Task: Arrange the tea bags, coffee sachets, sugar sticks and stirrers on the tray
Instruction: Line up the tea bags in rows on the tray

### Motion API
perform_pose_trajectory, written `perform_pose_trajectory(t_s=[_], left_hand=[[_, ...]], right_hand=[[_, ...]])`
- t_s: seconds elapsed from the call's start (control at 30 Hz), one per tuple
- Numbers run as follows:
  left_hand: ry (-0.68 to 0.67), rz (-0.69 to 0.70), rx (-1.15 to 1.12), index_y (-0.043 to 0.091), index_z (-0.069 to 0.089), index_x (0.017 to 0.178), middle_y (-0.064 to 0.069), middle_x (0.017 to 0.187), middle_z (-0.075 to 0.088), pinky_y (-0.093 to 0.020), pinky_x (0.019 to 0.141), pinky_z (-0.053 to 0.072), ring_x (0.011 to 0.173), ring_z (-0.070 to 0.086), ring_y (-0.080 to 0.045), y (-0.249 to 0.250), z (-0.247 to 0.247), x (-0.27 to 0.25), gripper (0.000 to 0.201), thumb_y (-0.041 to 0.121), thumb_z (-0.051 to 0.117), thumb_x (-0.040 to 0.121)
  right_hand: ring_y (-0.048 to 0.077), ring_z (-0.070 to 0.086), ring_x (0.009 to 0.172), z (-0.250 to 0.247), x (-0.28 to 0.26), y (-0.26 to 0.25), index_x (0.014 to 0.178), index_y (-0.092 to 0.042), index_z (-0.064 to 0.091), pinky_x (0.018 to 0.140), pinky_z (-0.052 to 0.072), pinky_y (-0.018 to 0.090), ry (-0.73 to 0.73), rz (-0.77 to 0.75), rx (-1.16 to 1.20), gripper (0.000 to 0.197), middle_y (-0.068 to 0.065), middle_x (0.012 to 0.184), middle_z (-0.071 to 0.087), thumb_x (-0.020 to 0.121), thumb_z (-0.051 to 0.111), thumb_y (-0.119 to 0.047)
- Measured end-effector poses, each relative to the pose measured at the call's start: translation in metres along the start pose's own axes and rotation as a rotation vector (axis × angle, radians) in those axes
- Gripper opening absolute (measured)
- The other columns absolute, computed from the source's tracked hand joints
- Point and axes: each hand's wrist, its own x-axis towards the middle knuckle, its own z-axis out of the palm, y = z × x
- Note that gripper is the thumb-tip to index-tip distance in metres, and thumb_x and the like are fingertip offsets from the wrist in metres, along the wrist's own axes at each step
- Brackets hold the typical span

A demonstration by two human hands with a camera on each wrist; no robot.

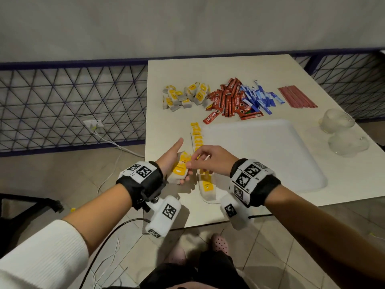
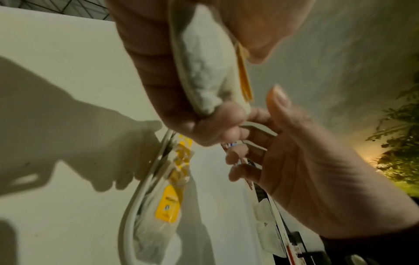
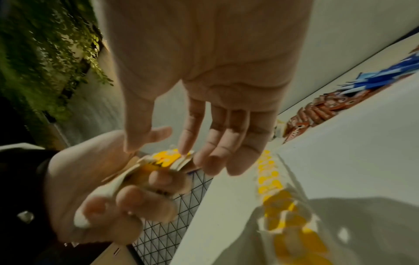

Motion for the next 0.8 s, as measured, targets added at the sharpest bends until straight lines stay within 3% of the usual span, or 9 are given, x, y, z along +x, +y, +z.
perform_pose_trajectory(t_s=[0.2,0.3,0.37,0.43,0.47,0.53,0.6,0.7,0.8], left_hand=[[0.102,0.112,0.002,0.004,0.051,0.069,-0.01,0.039,0.044,-0.013,0.033,0.034,0.03,0.043,-0.02,0.019,0.006,-0.003,0.071,0.06,0.015,0.095],[0.177,0.141,0.022,0.007,0.053,0.07,-0.007,0.05,0.052,-0.016,0.037,0.038,0.035,0.046,-0.02,0.022,0.009,0.005,0.063,0.058,0.025,0.095],[0.244,0.181,0.088,0.009,0.058,0.08,-0.013,0.065,0.058,-0.028,0.057,0.049,0.051,0.055,-0.026,0.023,0.011,0.007,0.059,0.062,0.033,0.091],[0.264,0.206,0.134,0.009,0.061,0.097,-0.027,0.091,0.062,-0.045,0.08,0.046,0.078,0.061,-0.039,0.02,0.01,0.016,0.074,0.076,0.038,0.074],[0.269,0.212,0.16,0.011,0.061,0.1,-0.028,0.096,0.062,-0.044,0.078,0.047,0.08,0.061,-0.039,0.021,0.012,0.015,0.077,0.078,0.039,0.07],[0.291,0.209,0.097,0.016,0.056,0.094,-0.016,0.076,0.059,-0.022,0.052,0.047,0.054,0.059,-0.021,0.023,0.013,0.016,0.055,0.067,0.039,0.084],[0.291,0.186,0.034,0.019,0.052,0.091,-0.004,0.065,0.05,-0.013,0.035,0.035,0.036,0.049,-0.008,0.022,0.012,0.022,0.037,0.054,0.039,0.093],[0.3,0.213,-0.025,0.019,0.056,0.096,-0.002,0.069,0.058,-0.015,0.038,0.039,0.051,0.053,-0.012,0.025,0.012,0.034,0.03,0.047,0.046,0.092],[0.273,0.194,-0.122,0.017,0.058,0.083,0.002,0.05,0.058,-0.014,0.035,0.037,0.037,0.05,-0.01,0.034,0.014,0.044,0.02,0.035,0.054,0.091]], right_hand=[[0.013,0.05,0.074,0.009,0.012,-0.017,0.074,-0.022,0.056,0.069,0.037,0.027,0.057,-0.044,-0.044,0.025,-0.005,0.071,0.048,0.07,0.079,-0.033],[0.019,0.057,0.065,0.01,0.017,-0.018,0.067,-0.021,0.054,0.065,0.04,0.025,0.061,-0.045,0.031,0.024,-0.003,0.059,0.05,0.073,0.077,-0.02],[0.011,0.058,0.051,0.006,0.019,-0.019,0.065,-0.02,0.054,0.057,0.04,0.017,0.067,-0.062,0.081,0.024,-0.006,0.054,0.053,0.074,0.076,-0.015],[0.002,0.054,0.045,-0.001,0.019,-0.018,0.064,-0.021,0.055,0.056,0.039,0.015,0.083,-0.081,0.107,0.024,-0.008,0.058,0.055,0.074,0.076,-0.015],[0.001,0.053,0.046,-0.005,0.019,-0.018,0.064,-0.021,0.055,0.057,0.039,0.015,0.086,-0.084,0.117,0.024,-0.007,0.062,0.055,0.074,0.076,-0.015],[0.001,0.051,0.053,-0.013,0.021,-0.014,0.064,-0.02,0.055,0.058,0.041,0.016,0.078,-0.077,0.147,0.023,-0.006,0.063,0.054,0.076,0.074,-0.013],[0.001,0.051,0.051,-0.022,0.025,-0.008,0.066,-0.018,0.054,0.056,0.043,0.015,0.059,-0.059,0.198,0.023,-0.01,0.053,0.057,0.077,0.073,-0.01],[-0.002,0.053,0.047,-0.037,0.036,-0.001,0.068,-0.018,0.053,0.05,0.044,0.012,0.056,-0.028,0.233,0.022,-0.011,0.047,0.06,0.079,0.072,-0.011],[-0.004,0.052,0.041,-0.055,0.05,0.005,0.07,-0.018,0.052,0.045,0.042,0.01,0.063,-0.005,0.222,0.022,-0.004,0.058,0.062,0.08,0.07,-0.012]])
